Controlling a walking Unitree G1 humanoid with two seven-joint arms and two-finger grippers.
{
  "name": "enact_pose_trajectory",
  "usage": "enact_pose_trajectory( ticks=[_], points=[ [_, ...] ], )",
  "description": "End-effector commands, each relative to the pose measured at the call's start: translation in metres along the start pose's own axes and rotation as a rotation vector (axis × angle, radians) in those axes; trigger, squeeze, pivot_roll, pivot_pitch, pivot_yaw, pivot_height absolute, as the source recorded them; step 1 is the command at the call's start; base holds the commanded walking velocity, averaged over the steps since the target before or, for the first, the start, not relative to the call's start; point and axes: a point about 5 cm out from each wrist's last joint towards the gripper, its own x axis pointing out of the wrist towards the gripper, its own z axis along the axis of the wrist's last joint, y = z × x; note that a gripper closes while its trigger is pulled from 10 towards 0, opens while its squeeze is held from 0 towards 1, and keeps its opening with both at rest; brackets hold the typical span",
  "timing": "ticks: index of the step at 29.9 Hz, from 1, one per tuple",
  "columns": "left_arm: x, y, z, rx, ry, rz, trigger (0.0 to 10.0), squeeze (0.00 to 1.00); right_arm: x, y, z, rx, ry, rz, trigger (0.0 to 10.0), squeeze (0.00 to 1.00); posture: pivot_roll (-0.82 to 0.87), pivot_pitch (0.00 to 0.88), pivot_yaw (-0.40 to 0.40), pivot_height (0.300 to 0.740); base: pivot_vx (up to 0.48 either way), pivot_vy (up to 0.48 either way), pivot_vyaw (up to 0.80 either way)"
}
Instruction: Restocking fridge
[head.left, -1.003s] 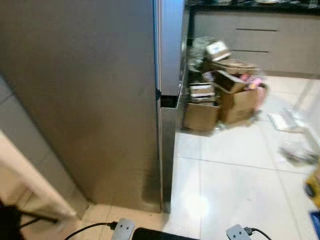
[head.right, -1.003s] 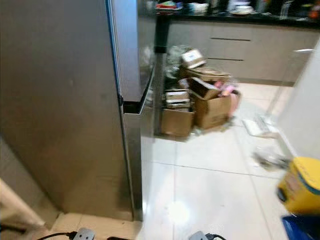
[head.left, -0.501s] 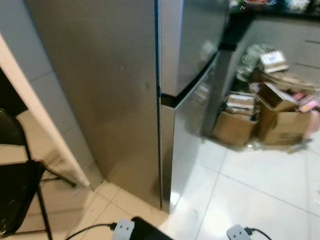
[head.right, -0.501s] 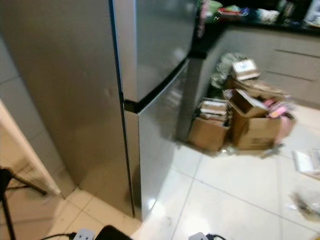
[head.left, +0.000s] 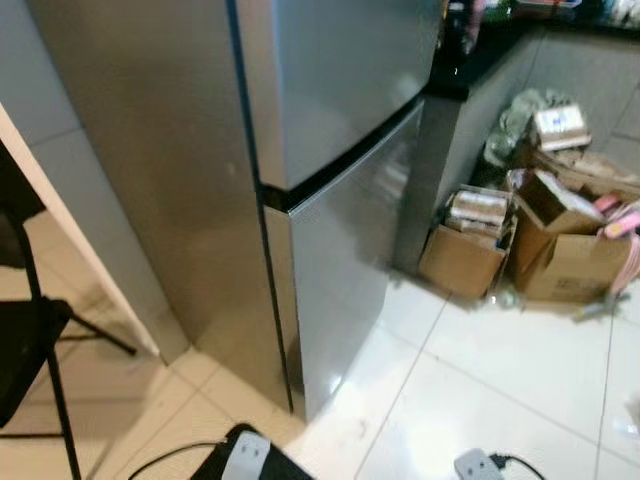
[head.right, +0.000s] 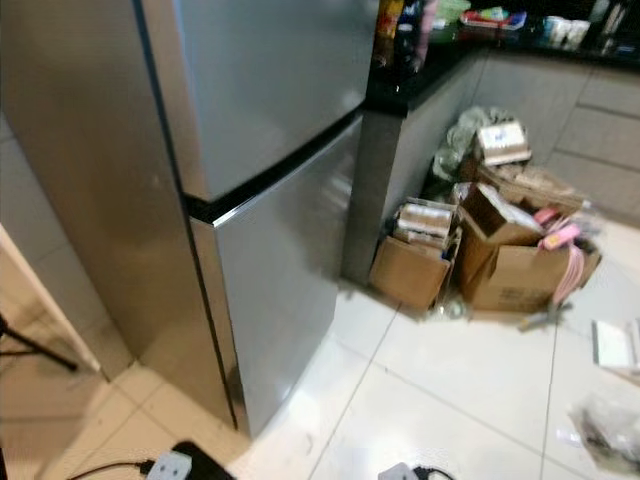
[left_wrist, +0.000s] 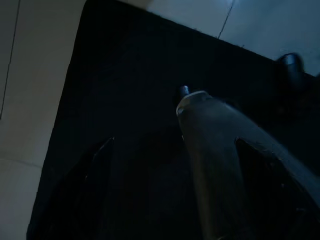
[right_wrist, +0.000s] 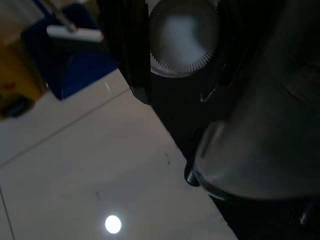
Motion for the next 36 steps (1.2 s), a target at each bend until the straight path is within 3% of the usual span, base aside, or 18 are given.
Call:
enact_pose_trajectory(
  ticks=[1, 8, 18, 25, 31, 36],
  points=[
    [0.0, 0.002, -0.001, -0.001, 0.007, 0.01, 10.0, 0.0, 0.0, -0.003, 0.001, -0.019, -0.002, -0.007, 10.0, 0.0, -0.08, 0.0, -0.008, 0.74, 0.0, 0.0, 0.0],
    [0.0, 0.004, 0.001, -0.013, -0.006, 0.032, 10.0, 0.0, 0.0, -0.003, 0.0, -0.018, -0.001, -0.004, 10.0, 0.0, -0.08, 0.0, -0.007, 0.74, 0.0, 0.0, 0.0],
    [-0.003, 0.026, 0.021, -0.064, -0.085, 0.136, 10.0, 0.0, 0.0, -0.002, 0.0, -0.019, -0.001, -0.003, 10.0, 0.0, -0.07, 0.0, -0.009, 0.74, 0.0, 0.0, 0.0],
    [-0.003, 0.03, 0.031, -0.066, -0.122, 0.155, 10.0, 0.0, 0.0, 0.0, 0.0, -0.017, -0.002, -0.001, 10.0, 0.0, -0.08, 0.0, -0.001, 0.74, 0.0, -0.477, 0.0],
    [-0.01, 0.05, 0.07, -0.201, -0.299, 0.243, 10.0, 0.0, 0.0, 0.001, -0.003, -0.01, 0.004, 0.0, 10.0, 0.0, -0.08, 0.0, -0.003, 0.74, 0.0, 0.0, 0.0],
    [-0.018, 0.069, 0.092, -0.25, -0.393, 0.303, 10.0, 0.0, 0.0, 0.001, -0.003, -0.01, 0.004, 0.002, 10.0, 0.0, -0.08, 0.0, -0.002, 0.74, 0.0, 0.0, 0.0]
  ],
)
